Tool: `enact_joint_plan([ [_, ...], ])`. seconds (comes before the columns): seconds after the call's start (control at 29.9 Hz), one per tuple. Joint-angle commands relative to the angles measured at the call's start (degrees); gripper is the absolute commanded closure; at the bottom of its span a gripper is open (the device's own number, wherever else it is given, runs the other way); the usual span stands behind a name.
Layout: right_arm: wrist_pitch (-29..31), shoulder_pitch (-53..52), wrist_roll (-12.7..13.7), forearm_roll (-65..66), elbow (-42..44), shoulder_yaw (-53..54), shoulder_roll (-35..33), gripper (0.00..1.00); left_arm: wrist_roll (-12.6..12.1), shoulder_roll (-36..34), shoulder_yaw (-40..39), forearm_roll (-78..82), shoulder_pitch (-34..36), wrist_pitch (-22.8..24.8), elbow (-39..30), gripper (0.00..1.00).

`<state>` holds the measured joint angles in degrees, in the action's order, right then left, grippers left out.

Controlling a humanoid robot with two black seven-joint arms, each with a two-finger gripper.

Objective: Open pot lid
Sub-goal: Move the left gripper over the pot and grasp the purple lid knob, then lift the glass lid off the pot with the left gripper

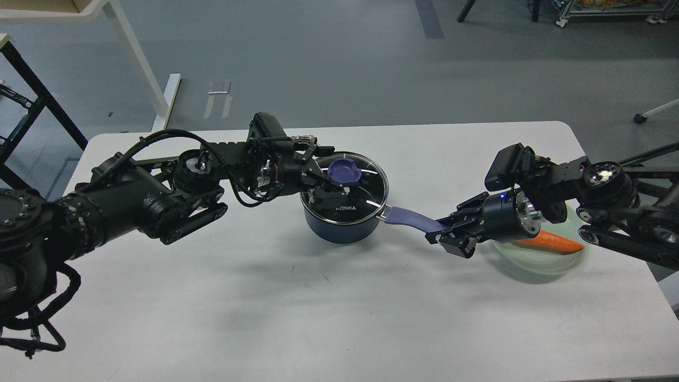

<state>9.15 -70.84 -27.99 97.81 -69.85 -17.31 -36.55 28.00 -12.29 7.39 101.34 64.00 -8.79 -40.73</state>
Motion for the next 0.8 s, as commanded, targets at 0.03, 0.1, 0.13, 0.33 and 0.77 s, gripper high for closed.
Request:
enact_joint_plan([
  [0.03, 0.0, 0.0, 0.0, 0.0, 0.0, 0.0, 0.0, 0.68, 0.0, 0.1, 0.1, 0.0, -0.3, 0.0, 0.1, 0.01],
  [0.1, 0.0, 0.0, 0.0, 0.0, 0.0, 0.0, 0.0, 0.68, 0.0, 0.1, 0.1, 0.0, -1.1, -0.1, 0.1, 0.02],
  [0.13, 0.0, 0.0, 0.0, 0.0, 0.0, 0.0, 0.0, 0.68, 0.0, 0.1, 0.0, 0.0, -1.2, -0.1, 0.1, 0.03],
  [0.33, 0.0, 0.0, 0.0, 0.0, 0.1, 0.0, -0.1, 0.68, 0.0, 0.1, 0.0, -0.2, -1.2, -0.1, 0.1, 0.13],
  [0.77, 0.0, 0.3, 0.0, 0.0, 0.1, 0.0, -0.3, 0.68, 0.0, -0.7, -0.2, -0.3, -0.5, -3.1, -0.7, 0.67],
])
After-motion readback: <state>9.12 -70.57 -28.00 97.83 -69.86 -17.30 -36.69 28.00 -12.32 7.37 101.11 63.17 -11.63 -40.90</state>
